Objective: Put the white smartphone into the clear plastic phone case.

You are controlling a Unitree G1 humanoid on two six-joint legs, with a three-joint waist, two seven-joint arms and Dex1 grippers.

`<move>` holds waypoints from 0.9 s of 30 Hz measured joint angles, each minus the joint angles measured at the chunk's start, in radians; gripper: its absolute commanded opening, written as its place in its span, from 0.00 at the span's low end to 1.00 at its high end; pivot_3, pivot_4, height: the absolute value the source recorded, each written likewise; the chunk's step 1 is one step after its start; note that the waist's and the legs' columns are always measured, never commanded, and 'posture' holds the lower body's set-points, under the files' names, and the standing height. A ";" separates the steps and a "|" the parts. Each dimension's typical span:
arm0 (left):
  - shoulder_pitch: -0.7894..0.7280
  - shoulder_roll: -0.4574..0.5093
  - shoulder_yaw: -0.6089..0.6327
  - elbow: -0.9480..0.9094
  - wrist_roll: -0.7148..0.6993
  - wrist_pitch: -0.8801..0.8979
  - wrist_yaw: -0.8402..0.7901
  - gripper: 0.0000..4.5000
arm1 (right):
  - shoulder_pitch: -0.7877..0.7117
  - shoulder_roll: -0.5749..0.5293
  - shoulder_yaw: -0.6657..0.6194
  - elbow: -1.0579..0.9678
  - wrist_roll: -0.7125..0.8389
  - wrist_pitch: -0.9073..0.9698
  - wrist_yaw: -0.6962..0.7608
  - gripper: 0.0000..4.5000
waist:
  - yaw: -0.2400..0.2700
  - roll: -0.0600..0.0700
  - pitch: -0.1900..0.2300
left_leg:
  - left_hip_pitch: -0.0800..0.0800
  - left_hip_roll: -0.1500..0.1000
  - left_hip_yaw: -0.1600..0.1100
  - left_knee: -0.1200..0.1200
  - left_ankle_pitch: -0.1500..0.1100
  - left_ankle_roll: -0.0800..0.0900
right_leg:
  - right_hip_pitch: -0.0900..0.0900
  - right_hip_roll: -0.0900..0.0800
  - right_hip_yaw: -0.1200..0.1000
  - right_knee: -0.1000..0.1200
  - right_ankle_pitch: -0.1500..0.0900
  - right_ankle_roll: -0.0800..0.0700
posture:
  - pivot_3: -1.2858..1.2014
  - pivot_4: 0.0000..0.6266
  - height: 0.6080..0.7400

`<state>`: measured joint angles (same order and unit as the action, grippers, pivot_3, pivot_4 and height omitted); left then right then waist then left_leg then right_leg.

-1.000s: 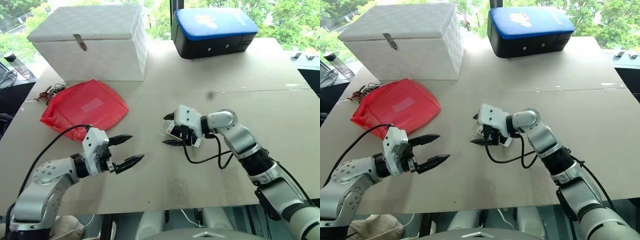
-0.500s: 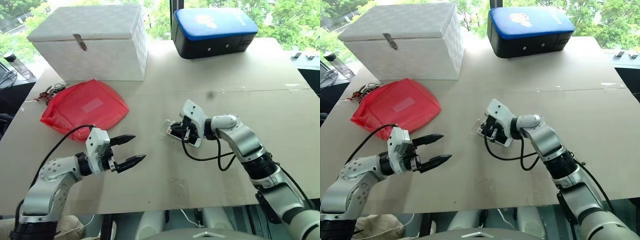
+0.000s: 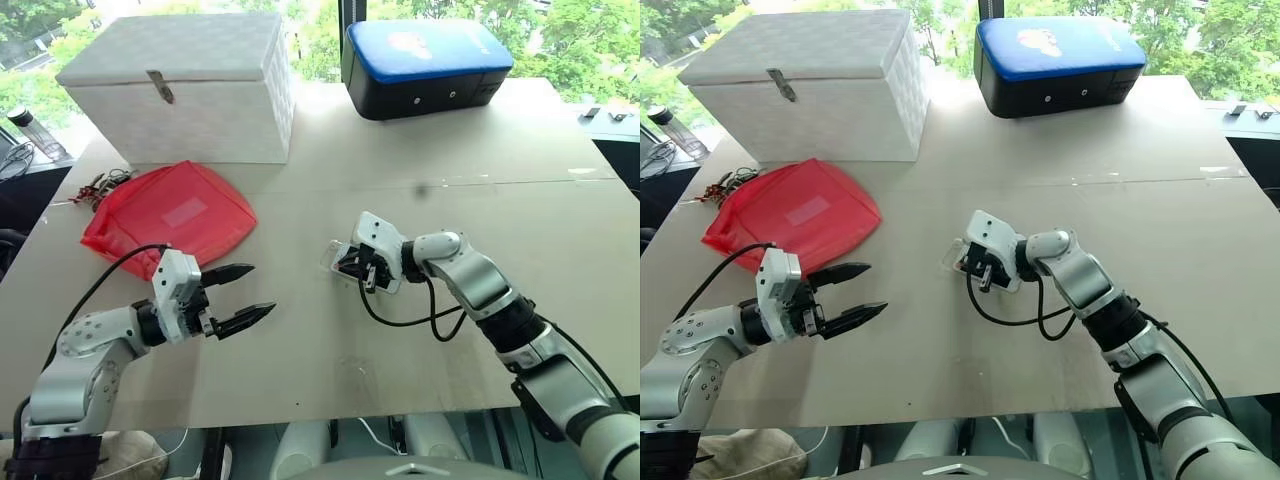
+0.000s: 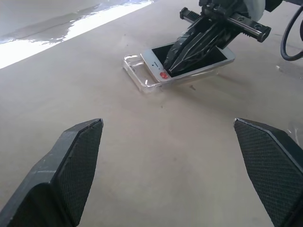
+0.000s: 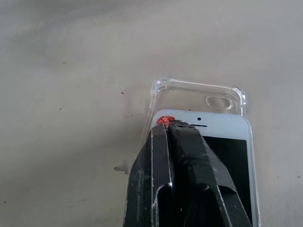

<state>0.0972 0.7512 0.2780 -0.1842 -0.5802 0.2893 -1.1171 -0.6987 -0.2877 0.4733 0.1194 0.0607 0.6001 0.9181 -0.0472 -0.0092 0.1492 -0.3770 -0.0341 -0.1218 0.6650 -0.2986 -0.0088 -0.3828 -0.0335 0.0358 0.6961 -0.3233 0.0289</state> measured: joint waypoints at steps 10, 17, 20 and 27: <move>0.022 -0.015 -0.004 -0.001 0.001 -0.013 0.002 1.00 | 0.004 0.023 -0.080 0.088 0.068 0.017 0.053 0.02 | 0.006 0.001 -0.006 | 0.013 0.000 0.001 -0.005 -0.002 0.004 | 0.010 0.000 0.002 -0.001 0.000 0.000 | 0.52 0.24 1.00; 0.023 -0.036 -0.016 -0.001 0.008 -0.020 0.011 1.00 | 0.014 0.025 -0.104 0.124 0.106 0.048 0.065 0.02 | 0.009 0.001 -0.007 | 0.013 0.000 0.001 -0.006 -0.002 0.004 | 0.010 -0.001 0.002 -0.002 0.000 0.000 | 0.52 0.24 1.00; -0.008 -0.037 -0.019 -0.001 0.011 -0.012 0.033 1.00 | 0.055 0.023 -0.121 0.082 0.102 -0.032 0.030 0.02 | 0.010 0.001 -0.007 | 0.013 0.000 0.001 -0.006 -0.002 0.004 | 0.010 -0.001 0.001 -0.002 0.000 0.000 | 0.52 0.24 1.00; -0.147 -0.036 -0.093 0.020 0.069 0.052 0.111 1.00 | 0.076 -0.022 -0.225 -0.157 0.158 0.046 -0.035 0.02 | 0.006 0.003 -0.005 | -0.005 -0.001 -0.001 -0.002 0.000 -0.001 | -0.005 0.000 0.000 0.000 0.000 0.000 | 0.52 0.24 1.00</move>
<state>-0.0498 0.7149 0.1851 -0.1641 -0.5111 0.3417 -1.0062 -0.6222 -0.3093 0.2479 -0.0377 0.2183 0.6465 0.8834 -0.0414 -0.0066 0.1442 -0.3817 -0.0349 -0.1226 0.6626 -0.2982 -0.0094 -0.3875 -0.0339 0.0359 0.6958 -0.3233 0.0289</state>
